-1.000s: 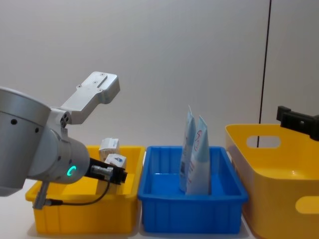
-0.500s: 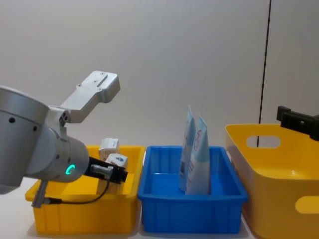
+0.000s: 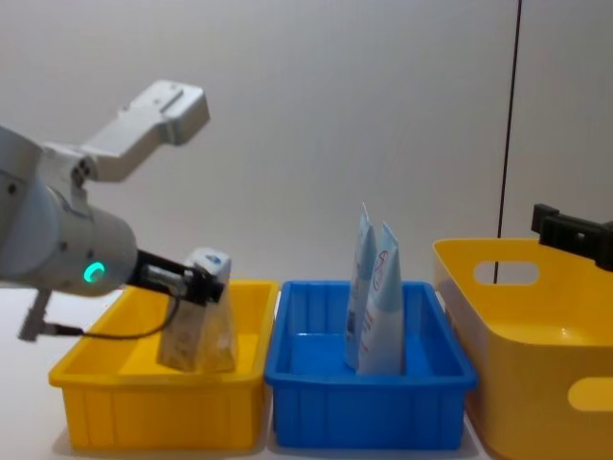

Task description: Bimanual collaborative sorting of washing and personal care products

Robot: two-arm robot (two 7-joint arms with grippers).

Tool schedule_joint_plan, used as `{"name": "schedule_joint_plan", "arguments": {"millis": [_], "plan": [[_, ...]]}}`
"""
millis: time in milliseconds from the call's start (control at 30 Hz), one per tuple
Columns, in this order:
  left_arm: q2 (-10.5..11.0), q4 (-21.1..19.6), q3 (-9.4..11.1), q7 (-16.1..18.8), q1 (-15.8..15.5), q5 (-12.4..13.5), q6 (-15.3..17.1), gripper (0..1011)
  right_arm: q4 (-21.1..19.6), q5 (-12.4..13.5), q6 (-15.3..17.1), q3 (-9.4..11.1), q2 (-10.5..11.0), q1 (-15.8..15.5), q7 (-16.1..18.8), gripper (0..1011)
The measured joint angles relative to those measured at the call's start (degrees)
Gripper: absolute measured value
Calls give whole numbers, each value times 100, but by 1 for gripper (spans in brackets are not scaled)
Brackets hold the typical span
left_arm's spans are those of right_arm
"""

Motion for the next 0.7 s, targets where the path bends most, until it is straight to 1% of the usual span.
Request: {"name": "schedule_joint_plan", "arguments": {"millis": [267, 433, 467, 567, 600, 633, 700], "plan": [[329, -367, -5, -247, -21, 69, 73, 382, 0, 0, 0, 0, 0, 0, 0, 1002], [572, -597, -13, -537, -20, 53, 65, 383, 0, 0, 0, 0, 0, 0, 0, 1002], [651, -668, -20, -642, -14, 34, 51, 383, 0, 0, 0, 0, 0, 0, 0, 1002], [743, -754, -33, -805, -3, -12, 9, 382, 0, 0, 0, 0, 0, 0, 0, 1002], [816, -817, -45, -909, 11, -45, -23, 383, 0, 0, 0, 0, 0, 0, 0, 1002], [816, -817, -45, -909, 11, -45, -23, 383, 0, 0, 0, 0, 0, 0, 0, 1002], [936, -928, -66, -1110, 36, -118, -91, 383, 0, 0, 0, 0, 0, 0, 0, 1002]]}}
